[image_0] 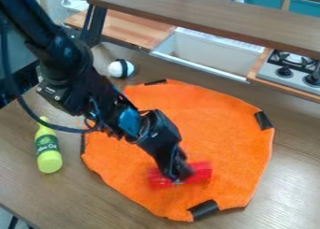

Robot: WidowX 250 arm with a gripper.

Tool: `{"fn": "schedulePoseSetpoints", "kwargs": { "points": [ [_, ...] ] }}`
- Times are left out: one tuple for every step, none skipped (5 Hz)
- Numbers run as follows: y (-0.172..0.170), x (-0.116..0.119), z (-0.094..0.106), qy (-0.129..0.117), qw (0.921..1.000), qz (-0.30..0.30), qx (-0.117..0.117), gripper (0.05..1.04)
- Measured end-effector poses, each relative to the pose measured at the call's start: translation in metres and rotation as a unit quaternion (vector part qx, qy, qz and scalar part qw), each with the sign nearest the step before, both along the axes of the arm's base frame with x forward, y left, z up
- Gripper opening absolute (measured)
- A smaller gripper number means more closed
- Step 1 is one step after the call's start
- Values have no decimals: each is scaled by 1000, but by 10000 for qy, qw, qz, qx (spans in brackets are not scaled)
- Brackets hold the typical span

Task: Put the red figure at the bottom edge of the cloth

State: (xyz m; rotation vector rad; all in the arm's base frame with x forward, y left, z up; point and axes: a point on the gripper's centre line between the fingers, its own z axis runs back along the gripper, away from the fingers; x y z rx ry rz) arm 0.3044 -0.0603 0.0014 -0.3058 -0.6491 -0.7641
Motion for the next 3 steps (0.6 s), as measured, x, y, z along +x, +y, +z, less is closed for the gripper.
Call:
{"fn": "schedulePoseSetpoints", "kwargs": {
  "points": [
    [9,0,3,2,9998,49,-178,948],
    [26,2,21,-113,9994,106,-303,1003],
    [74,5,51,-204,9986,335,-363,999]
  ]
}}
